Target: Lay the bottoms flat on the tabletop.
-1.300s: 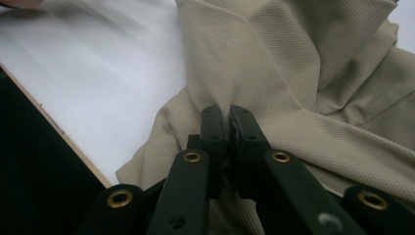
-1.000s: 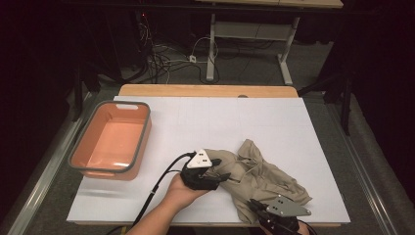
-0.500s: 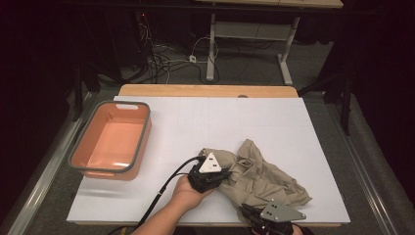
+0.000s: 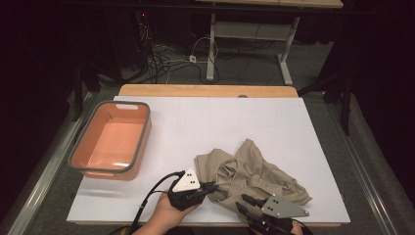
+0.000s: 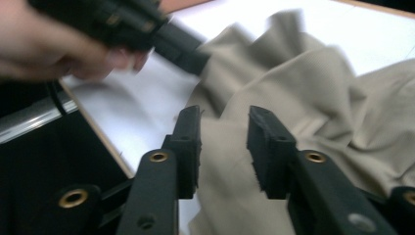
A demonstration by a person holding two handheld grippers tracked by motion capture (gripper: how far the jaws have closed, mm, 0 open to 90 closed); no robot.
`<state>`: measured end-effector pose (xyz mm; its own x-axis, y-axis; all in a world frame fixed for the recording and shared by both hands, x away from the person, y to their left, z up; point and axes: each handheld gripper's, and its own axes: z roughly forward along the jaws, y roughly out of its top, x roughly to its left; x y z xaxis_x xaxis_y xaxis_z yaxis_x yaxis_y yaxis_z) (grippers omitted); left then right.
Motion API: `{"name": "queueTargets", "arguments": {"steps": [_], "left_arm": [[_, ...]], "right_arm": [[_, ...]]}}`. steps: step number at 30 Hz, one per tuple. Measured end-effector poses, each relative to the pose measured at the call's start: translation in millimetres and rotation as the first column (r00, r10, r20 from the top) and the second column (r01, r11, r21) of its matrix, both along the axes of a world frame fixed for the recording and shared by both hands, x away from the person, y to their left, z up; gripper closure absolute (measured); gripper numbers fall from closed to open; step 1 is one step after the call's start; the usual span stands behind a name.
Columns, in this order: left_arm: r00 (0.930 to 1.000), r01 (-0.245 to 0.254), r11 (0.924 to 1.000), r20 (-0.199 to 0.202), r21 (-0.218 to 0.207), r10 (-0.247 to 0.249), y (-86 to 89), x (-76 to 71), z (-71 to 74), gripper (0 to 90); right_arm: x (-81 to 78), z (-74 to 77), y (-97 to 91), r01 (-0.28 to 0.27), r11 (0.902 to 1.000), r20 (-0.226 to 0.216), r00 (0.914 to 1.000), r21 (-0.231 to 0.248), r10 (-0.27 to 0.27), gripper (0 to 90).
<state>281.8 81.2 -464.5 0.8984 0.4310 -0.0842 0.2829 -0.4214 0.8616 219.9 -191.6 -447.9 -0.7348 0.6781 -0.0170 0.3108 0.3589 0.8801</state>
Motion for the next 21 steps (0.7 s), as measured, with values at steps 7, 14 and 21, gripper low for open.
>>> {"name": "queueTargets", "arguments": {"steps": [7, 14, 21], "left_arm": [[0.9998, -0.021, 0.9998, -0.003, 0.001, 0.021, 15.5, -12.4, -3.5, 83.2], [0.9940, -0.109, 0.9940, 0.007, -0.001, 0.109, 47.4, -17.1, -2.8, 83.3], [0.9748, -0.223, 0.9748, -0.003, 0.008, 0.223, 83.5, -13.1, -6.0, 83.4]], "right_arm": [[31.1, -8.3, 26.0, 0.042, 0.9983, -0.026, 0.9987, -0.040, -0.043, 40.4], [47.1, -23.6, 40.0, 0.008, 0.9931, -0.060, 0.9981, -0.117, -0.015, 66.5], [47.4, -17.2, 18.9, 0.042, 0.9916, -0.004, 0.9991, -0.123, -0.043, 87.1]]}}
